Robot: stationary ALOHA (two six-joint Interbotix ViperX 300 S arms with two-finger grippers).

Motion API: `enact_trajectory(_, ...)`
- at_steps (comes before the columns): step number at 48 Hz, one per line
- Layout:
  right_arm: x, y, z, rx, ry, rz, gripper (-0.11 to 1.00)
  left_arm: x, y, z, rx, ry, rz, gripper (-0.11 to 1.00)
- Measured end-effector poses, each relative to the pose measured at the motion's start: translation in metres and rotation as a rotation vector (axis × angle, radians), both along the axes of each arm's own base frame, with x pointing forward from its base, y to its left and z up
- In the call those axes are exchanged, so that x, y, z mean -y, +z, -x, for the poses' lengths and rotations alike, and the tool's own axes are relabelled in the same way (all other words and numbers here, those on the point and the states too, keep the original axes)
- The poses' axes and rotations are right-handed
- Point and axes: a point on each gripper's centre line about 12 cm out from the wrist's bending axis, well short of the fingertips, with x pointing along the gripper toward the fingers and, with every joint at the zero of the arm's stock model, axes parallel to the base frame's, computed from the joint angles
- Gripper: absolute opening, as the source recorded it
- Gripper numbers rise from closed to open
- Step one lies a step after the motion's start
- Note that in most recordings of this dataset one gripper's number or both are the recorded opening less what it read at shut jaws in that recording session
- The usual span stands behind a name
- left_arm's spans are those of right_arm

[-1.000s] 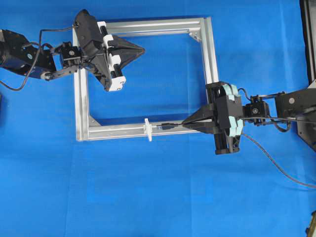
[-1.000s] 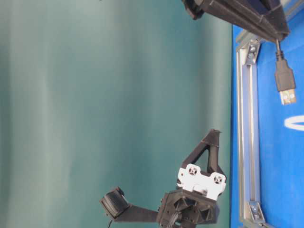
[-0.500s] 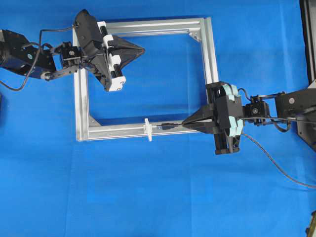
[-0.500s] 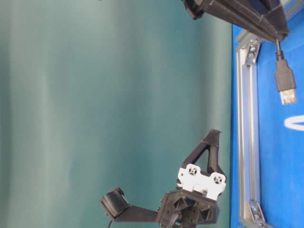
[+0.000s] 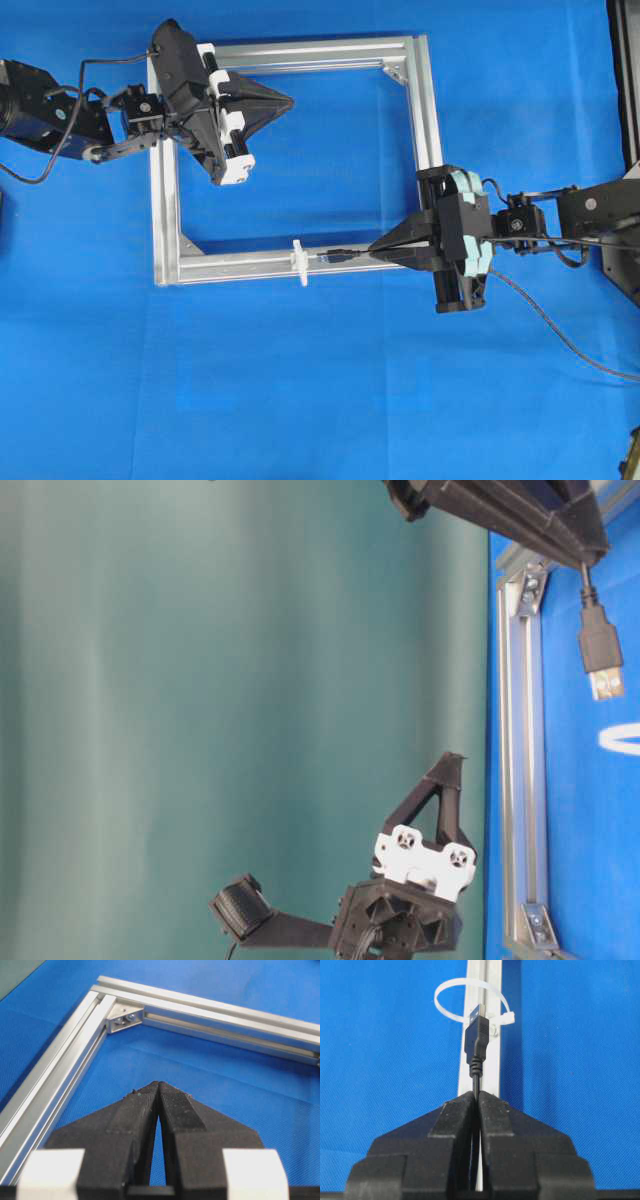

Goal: Insert the wire through the string loop located in the center.
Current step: 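Align the USB plug with the zip-tie loop opening using the right gripper, then push the USB plug leftward through the zip-tie loop with the right gripper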

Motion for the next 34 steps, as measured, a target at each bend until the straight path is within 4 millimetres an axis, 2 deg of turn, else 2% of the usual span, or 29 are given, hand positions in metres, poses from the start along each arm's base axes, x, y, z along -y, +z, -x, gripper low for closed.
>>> enact_trajectory(24,0.000,0.000,0.000,-0.002,-0.002,0.000,-0.02,0.000,0.000,0.000,0.000,-0.001,-0.001,0.00)
enact_trajectory(34,0.000,-0.011,-0.005,-0.024,0.000,0.002,-0.02,0.000,0.001,0.000,0.004,0.000,-0.003,0.00)
